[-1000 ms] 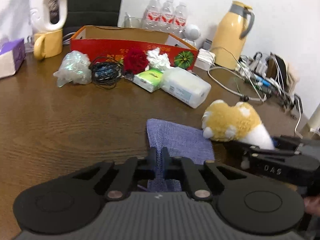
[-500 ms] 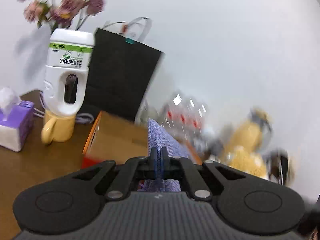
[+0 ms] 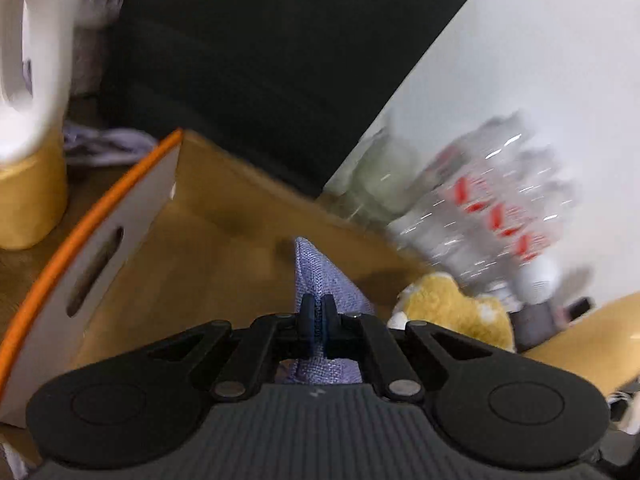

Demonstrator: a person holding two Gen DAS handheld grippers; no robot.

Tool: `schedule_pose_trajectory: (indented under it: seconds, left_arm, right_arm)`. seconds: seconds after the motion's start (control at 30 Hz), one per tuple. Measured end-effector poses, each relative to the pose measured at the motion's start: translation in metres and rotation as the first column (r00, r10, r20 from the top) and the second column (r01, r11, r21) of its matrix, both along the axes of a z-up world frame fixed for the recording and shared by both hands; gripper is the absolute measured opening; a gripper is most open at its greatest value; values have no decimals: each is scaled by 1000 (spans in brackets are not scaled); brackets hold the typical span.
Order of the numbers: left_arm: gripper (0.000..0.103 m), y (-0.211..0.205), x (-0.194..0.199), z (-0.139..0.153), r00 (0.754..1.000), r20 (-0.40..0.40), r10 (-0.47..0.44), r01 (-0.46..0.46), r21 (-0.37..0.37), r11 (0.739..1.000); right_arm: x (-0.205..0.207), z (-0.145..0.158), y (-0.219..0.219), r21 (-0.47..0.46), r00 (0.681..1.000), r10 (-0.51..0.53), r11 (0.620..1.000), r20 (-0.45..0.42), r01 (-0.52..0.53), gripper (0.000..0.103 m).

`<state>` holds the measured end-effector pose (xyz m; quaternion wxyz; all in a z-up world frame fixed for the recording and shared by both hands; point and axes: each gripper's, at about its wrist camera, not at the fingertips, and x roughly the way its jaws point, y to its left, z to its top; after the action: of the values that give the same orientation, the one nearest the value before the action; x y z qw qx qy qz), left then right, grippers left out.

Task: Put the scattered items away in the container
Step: 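Lower the pouch into the box and open the left tool while the right tool releases the plush there, then grasp the crumpled clear plastic bag with the left tool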

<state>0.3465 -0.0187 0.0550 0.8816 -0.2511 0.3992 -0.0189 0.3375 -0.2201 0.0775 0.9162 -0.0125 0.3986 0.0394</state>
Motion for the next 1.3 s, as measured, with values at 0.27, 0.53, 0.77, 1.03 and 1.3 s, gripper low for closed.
schedule_pose_trajectory:
  seconds: [0.27, 0.53, 0.77, 1.03, 1.3]
  left_arm:
    - [22, -11, 18, -25, 994, -78, -78, 86, 92, 992]
    - [71, 3, -11, 6, 982, 10, -191, 184, 211, 960]
    - [87, 33, -47, 13, 979, -59, -198, 206, 328, 922]
    - [102, 36, -95, 40, 978, -45, -203, 201, 446, 872]
    - [103, 37, -164, 62, 968, 97, -230, 159, 470, 868]
  right_arm:
    - [34, -25, 7, -55, 997, -14, 998, -81, 9, 61]
    - [15, 4, -10, 9, 998, 25, 1000, -58, -24, 67]
    - [-15, 24, -15, 124, 991, 71, 991, -113, -57, 67]
    - [-68, 41, -4, 109, 994, 67, 992, -89, -57, 80]
    - [-134, 49, 1, 116, 998, 62, 991, 6, -62, 84]
